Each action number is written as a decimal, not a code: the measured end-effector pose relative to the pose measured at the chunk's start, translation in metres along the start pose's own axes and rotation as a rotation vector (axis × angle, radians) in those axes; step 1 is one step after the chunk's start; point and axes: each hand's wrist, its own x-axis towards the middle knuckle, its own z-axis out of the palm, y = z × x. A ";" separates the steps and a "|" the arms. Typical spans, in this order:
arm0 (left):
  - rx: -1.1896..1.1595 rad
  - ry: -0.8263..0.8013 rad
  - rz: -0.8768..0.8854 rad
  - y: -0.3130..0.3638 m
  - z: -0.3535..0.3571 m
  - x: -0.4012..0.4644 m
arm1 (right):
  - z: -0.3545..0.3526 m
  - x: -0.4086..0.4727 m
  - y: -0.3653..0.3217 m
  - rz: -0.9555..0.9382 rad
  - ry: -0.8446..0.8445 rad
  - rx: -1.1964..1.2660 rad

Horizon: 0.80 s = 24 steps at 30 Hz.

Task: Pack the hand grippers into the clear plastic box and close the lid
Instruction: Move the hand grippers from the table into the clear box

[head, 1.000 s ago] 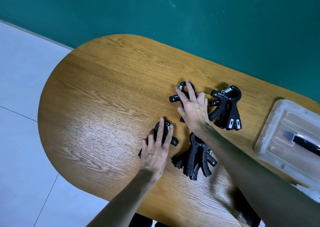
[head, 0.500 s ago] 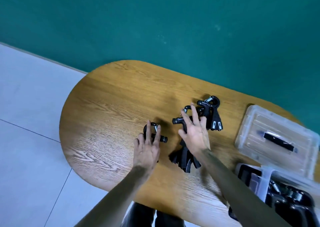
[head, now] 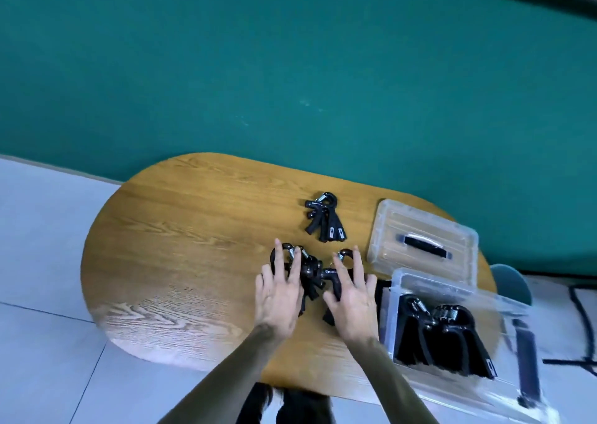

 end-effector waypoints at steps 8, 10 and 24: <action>-0.094 0.097 -0.007 0.096 0.001 -0.041 | -0.042 -0.040 0.073 0.048 0.163 0.072; -0.117 0.143 -0.021 0.126 0.006 -0.050 | -0.057 -0.051 0.094 0.069 0.230 0.087; -0.038 0.067 0.120 0.293 0.040 -0.074 | -0.119 -0.090 0.261 0.142 0.209 0.092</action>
